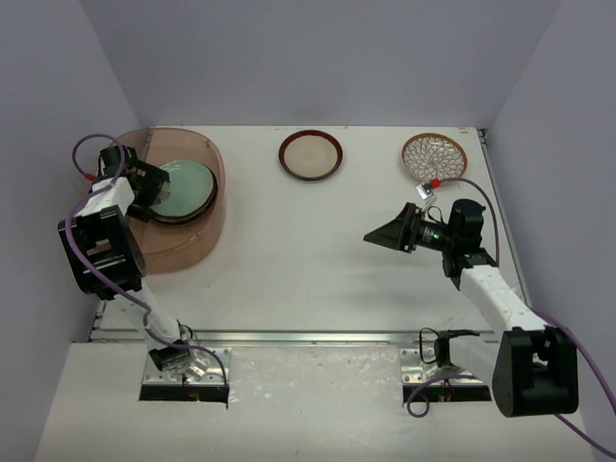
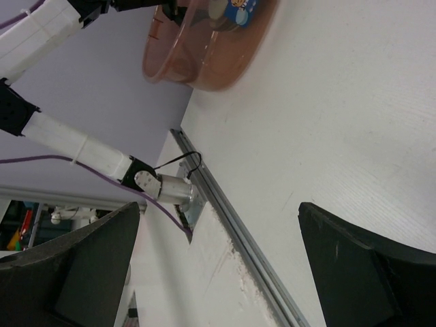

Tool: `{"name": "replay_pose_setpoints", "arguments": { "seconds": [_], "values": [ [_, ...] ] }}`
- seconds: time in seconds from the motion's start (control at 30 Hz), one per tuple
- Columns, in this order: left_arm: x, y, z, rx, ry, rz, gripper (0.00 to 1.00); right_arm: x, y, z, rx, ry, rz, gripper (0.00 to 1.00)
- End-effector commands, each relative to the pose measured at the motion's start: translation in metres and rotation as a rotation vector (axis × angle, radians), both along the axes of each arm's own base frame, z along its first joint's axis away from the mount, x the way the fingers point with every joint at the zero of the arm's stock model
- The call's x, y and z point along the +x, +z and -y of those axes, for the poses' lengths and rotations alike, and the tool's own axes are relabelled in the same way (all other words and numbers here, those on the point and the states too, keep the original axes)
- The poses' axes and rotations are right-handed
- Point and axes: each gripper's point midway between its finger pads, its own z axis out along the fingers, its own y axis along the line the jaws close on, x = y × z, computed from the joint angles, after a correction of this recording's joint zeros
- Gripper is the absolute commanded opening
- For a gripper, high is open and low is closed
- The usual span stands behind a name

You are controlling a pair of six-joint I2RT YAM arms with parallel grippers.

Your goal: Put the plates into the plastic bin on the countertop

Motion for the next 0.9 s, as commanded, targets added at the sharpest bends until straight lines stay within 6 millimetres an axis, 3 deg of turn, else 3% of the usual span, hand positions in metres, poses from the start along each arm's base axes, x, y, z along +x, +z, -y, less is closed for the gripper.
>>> {"name": "replay_pose_setpoints", "arguments": {
  "seconds": [0.0, 0.1, 0.13, 0.3, 0.33, 0.37, 0.47, 0.57, 0.6, 0.63, 0.7, 0.73, 0.87],
  "values": [
    [0.007, 0.007, 0.006, 0.045, -0.063, -0.104, 1.00, 0.004, 0.001, 0.000, -0.003, -0.003, 0.032, 0.99],
    [0.001, 0.012, -0.002, 0.082, -0.031, -0.151, 1.00, 0.004, 0.000, 0.001, -0.008, -0.008, 0.032, 0.99],
    [-0.004, 0.023, -0.006, 0.111, -0.009, -0.147, 1.00, 0.004, -0.001, 0.001, -0.011, -0.011, 0.031, 0.99],
    [-0.024, 0.100, -0.019, 0.242, 0.075, -0.010, 1.00, 0.009, -0.006, 0.003, -0.025, -0.035, 0.012, 0.99],
    [-0.026, 0.113, -0.020, 0.260, 0.082, 0.020, 1.00, 0.010, -0.008, 0.004, -0.030, -0.043, 0.005, 0.99],
    [-0.026, 0.113, -0.021, 0.265, 0.083, 0.020, 1.00, 0.010, -0.010, 0.004, -0.031, -0.043, -0.003, 0.99],
    [-0.037, 0.165, -0.014, 0.311, 0.066, 0.137, 1.00, 0.025, -0.025, 0.012, -0.082, -0.141, -0.059, 0.99],
    [-0.042, 0.198, 0.017, 0.306, -0.081, 0.307, 1.00, 0.039, -0.038, 0.025, -0.145, -0.249, -0.119, 0.99],
    [-0.057, 0.200, 0.036, 0.316, -0.167, 0.360, 1.00, 0.043, -0.041, 0.028, -0.155, -0.278, -0.133, 0.99],
    [-0.059, 0.194, 0.057, 0.301, -0.259, 0.411, 1.00, 0.048, -0.046, 0.033, -0.164, -0.318, -0.158, 0.99],
    [-0.072, 0.208, 0.096, 0.318, -0.375, 0.512, 1.00, 0.060, -0.057, 0.044, -0.187, -0.410, -0.210, 0.99],
    [-0.087, 0.199, 0.122, 0.329, -0.450, 0.529, 1.00, 0.067, -0.065, 0.053, -0.205, -0.477, -0.250, 0.99],
    [-0.124, 0.162, 0.168, 0.330, -0.646, 0.515, 1.00, 0.087, -0.111, 0.126, -0.179, -0.889, -0.526, 0.99]
  ]
}}
